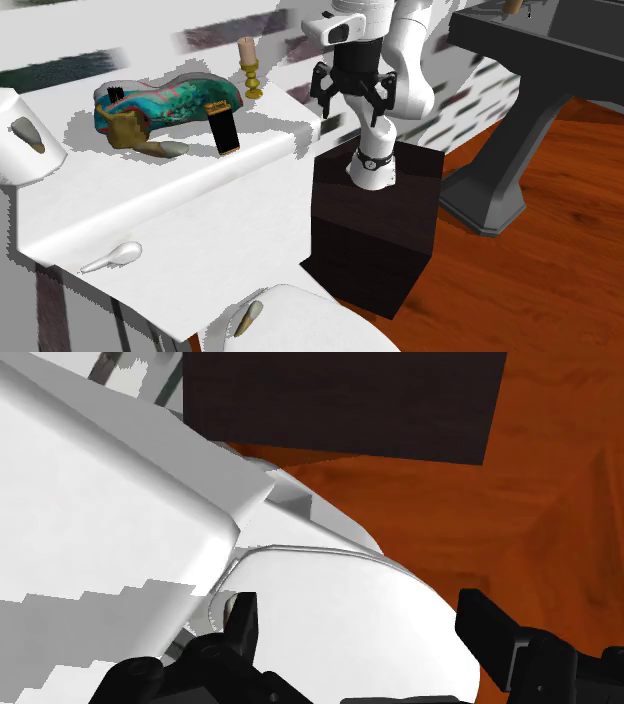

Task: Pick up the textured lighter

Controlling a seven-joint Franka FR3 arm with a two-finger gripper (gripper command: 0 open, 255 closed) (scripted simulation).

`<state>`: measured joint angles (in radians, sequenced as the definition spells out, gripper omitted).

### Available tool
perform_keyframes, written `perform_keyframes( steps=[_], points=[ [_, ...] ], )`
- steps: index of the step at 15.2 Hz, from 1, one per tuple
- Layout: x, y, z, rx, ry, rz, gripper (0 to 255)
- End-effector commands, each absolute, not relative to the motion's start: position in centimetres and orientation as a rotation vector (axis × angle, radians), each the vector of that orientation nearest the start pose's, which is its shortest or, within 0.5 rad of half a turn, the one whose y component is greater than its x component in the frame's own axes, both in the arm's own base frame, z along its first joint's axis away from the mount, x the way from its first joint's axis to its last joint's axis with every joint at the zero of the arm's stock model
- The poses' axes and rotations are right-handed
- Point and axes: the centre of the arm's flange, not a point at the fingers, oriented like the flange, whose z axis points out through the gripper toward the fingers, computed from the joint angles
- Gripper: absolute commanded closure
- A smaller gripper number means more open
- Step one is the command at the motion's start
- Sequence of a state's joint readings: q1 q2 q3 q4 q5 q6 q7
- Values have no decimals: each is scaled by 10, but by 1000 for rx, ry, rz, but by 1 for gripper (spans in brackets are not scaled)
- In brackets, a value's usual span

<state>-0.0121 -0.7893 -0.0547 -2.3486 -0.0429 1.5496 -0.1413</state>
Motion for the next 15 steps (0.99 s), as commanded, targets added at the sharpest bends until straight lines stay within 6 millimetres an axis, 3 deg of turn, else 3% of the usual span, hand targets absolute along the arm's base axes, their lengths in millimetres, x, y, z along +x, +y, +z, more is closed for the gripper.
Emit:
perform_keyframes(
  steps=[1, 8, 15],
  points=[
    [303, -30, 593, -3141, -142, 17, 0],
    [345, -106, 627, -3097, -501, 16, 0],
    [403, -170, 660, -3012, -852, 16, 0]
  ],
)
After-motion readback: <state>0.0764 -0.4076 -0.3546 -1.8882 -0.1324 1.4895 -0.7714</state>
